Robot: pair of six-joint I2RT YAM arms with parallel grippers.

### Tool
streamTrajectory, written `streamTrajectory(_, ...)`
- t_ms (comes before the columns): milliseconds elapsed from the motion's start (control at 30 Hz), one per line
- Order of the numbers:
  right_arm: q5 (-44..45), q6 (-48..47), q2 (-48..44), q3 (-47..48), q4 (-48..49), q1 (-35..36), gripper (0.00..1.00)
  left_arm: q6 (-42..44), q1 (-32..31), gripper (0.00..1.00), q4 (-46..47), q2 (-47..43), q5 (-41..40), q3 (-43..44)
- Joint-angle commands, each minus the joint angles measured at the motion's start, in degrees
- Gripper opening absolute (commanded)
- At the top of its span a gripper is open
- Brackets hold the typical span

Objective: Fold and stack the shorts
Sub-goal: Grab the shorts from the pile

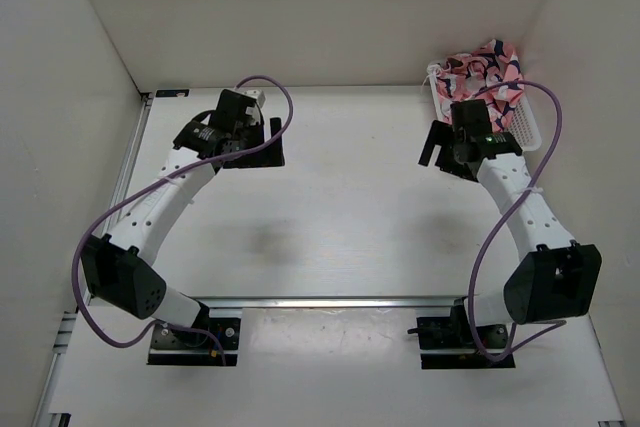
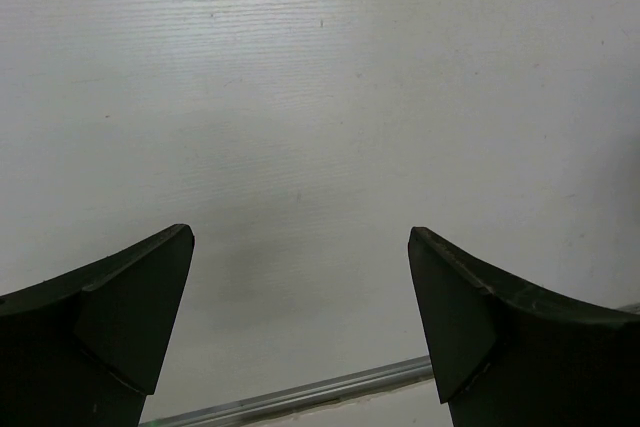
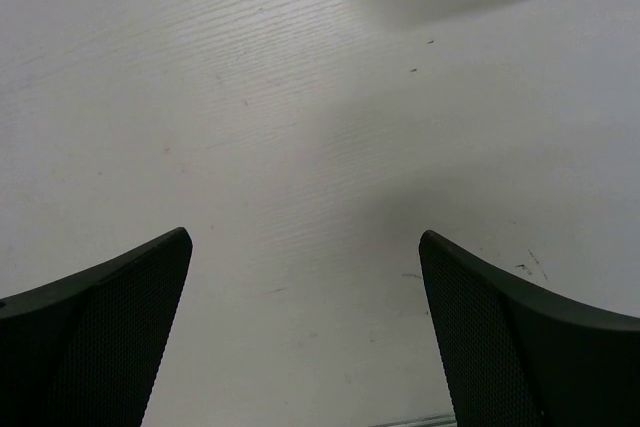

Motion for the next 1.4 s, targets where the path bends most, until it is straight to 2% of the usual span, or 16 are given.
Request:
streamTrajectory(0,4.6,0.5,1.5,6.4,-1.7,-0.2,0.99,-0.2,1.1,1.0,1.0,-1.3,0.7,2.0)
streamTrajectory(133,8.4,-0.1,9.0,16.3,-4.1,-3.3,0.96,2.7,1.7,1.0,1.0,-1.3,5.2,3.9)
streamTrajectory(367,8.5,2.6,25.2,35.4,-6.7,-10.3,0.95,2.7,3.0,1.0,0.4,-2.6,5.7,4.4)
streamTrajectory(433,6.9,3.5,34.5,45.3,-8.4,-12.6,0.95,2.7,4.1,1.0,0.4,-2.6,5.7,5.0)
streamTrajectory(667,1.4,5.1,56.6,68.0,-9.7,-16.9,0.95,2.7,6.0,1.0,-0.8,2.5,6.3,6.9)
streamTrajectory(767,0.6,6.2,63.9,73.7,-9.7,-17.5,0.95,2.0,6.0,1.0,-0.8,5.5,7.5,8.2)
streamTrajectory(833,0.6,6.7,66.3,73.7,-6.4,-17.5,0.99,3.4,6.0,1.0,-0.8,7.3,7.5,9.9)
streamTrajectory(900,0.6,6.7,67.1,72.9,-4.0,-18.0,0.95,4.0,6.0,1.0,-0.8,9.2,8.1,10.4)
streamTrajectory(933,0.0,6.7,67.9,72.9,-2.8,-18.0,0.89,4.5,6.0,1.0,-0.8,9.2,8.1,11.0)
streamTrajectory(1000,-0.5,6.7,67.9,72.9,-2.2,-18.0,0.57,4.5,5.4,1.0,-0.3,10.6,8.6,11.8)
streamTrajectory(1033,-0.5,6.7,67.9,72.9,-2.2,-18.0,0.29,4.5,5.4,1.0,-0.3,10.6,8.6,12.6)
streamTrajectory(1067,-0.5,6.7,66.7,72.9,-2.2,-18.0,0.16,4.5,5.4,1.0,-0.3,11.4,8.6,12.6)
streamTrajectory(1133,0.5,7.3,64.6,71.5,-1.6,-18.0,0.0,4.5,5.4,1.0,-0.3,12.2,8.6,13.4)
streamTrajectory(1267,-0.7,5.3,54.0,69.4,2.1,-18.0,0.0,4.5,5.4,1.0,-0.3,12.7,9.7,13.9)
streamTrajectory(1367,-10.0,2.7,46.6,69.4,6.2,-17.5,0.0,4.0,7.3,1.0,-0.3,12.2,10.7,13.4)
